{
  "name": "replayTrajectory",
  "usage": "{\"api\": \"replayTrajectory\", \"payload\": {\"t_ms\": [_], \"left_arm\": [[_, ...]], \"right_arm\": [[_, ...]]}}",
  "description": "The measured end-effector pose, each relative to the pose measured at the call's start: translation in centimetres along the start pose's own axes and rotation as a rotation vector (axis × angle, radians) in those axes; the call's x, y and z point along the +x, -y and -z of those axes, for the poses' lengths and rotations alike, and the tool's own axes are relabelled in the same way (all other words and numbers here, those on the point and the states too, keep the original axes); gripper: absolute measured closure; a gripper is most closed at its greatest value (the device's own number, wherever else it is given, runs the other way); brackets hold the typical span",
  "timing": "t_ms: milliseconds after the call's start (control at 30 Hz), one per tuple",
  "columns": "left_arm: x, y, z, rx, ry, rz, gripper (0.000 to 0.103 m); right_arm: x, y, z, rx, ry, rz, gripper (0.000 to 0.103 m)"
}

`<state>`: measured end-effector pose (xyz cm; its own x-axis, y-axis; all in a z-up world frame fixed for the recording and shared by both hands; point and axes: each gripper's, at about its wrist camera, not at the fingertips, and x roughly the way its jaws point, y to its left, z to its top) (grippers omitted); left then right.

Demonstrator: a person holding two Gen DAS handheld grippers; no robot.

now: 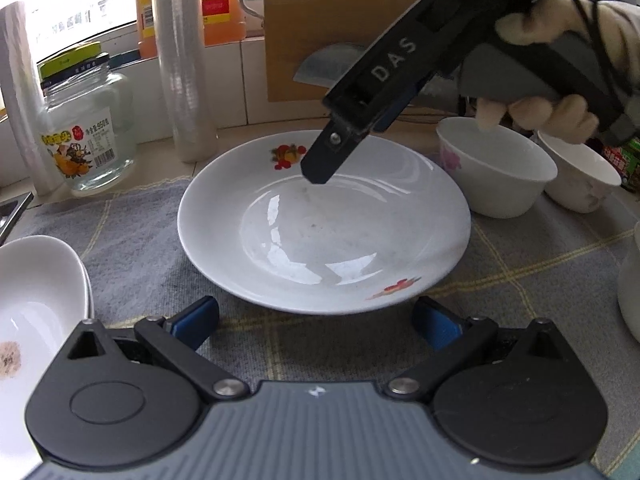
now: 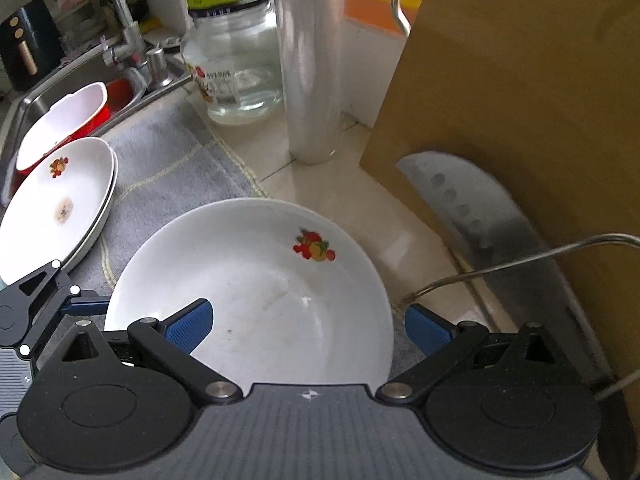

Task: Organize plates and bowls
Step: 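Lift the flowered white plate off the towel with the right tool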

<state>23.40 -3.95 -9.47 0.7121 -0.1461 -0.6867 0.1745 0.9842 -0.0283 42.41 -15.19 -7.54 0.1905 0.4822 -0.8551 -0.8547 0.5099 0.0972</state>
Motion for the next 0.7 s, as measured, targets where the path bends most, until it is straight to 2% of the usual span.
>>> {"api": "replayTrajectory", "payload": {"t_ms": [267,400,700], "left_arm": [[-0.1,0.4,0.1,0.024,0.016,-0.013,0.000],[0.0,0.0,0.2,-0.014,0.014,-0.009,0.000],[0.2,-0.2,0.1,-0.006,0.014,0.000,0.001]], "right_arm": [[1.4,1.6,-0.9,0.044,-0.031,-0.081,0.000],[1.8,1.4,-1.3,0.041,-0.036,-0.119,0.000],[2.5,1.2,-1.5,0.016,-0.044,-0.130,0.000]]}}
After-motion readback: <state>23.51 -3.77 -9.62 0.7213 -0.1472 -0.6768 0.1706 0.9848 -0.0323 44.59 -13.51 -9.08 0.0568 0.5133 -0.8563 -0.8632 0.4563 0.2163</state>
